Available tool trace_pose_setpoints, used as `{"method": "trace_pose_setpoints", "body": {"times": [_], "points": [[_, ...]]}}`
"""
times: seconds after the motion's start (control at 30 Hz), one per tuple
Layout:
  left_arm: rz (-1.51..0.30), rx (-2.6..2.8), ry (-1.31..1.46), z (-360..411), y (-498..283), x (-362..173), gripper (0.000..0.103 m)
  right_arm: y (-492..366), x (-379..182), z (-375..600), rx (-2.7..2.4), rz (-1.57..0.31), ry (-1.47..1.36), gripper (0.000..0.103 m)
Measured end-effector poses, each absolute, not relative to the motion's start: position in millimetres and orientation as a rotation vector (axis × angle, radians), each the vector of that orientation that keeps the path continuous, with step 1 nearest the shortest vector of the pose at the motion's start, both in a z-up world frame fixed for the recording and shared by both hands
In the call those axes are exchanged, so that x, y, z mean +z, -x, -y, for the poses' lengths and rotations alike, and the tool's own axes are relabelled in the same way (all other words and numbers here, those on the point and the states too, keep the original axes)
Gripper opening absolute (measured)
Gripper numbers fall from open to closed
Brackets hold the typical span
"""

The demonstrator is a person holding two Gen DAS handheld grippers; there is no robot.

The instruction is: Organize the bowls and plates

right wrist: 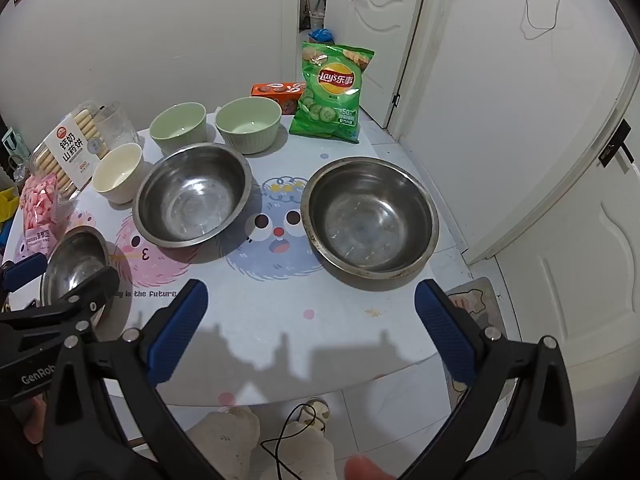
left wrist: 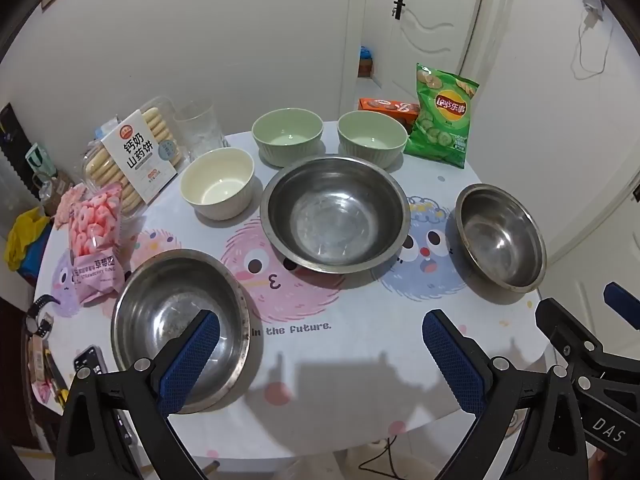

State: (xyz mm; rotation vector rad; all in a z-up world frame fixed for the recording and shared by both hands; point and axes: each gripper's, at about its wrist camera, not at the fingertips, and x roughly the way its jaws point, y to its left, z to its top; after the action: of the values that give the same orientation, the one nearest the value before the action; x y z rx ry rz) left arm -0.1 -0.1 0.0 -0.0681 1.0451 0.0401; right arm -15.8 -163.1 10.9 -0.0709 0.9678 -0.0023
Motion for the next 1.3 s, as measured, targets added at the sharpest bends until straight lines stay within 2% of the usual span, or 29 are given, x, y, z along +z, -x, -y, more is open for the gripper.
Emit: {"method": "trace_pose_setpoints", "body": {"times": [1.3], "points": [[-1.053, 0.038, 0.074, 0.1, 0.0, -0.4, 0.103, 11.6, 9.8, 162.1, -0.005, -0.972, 0.079, 0.103]]}}
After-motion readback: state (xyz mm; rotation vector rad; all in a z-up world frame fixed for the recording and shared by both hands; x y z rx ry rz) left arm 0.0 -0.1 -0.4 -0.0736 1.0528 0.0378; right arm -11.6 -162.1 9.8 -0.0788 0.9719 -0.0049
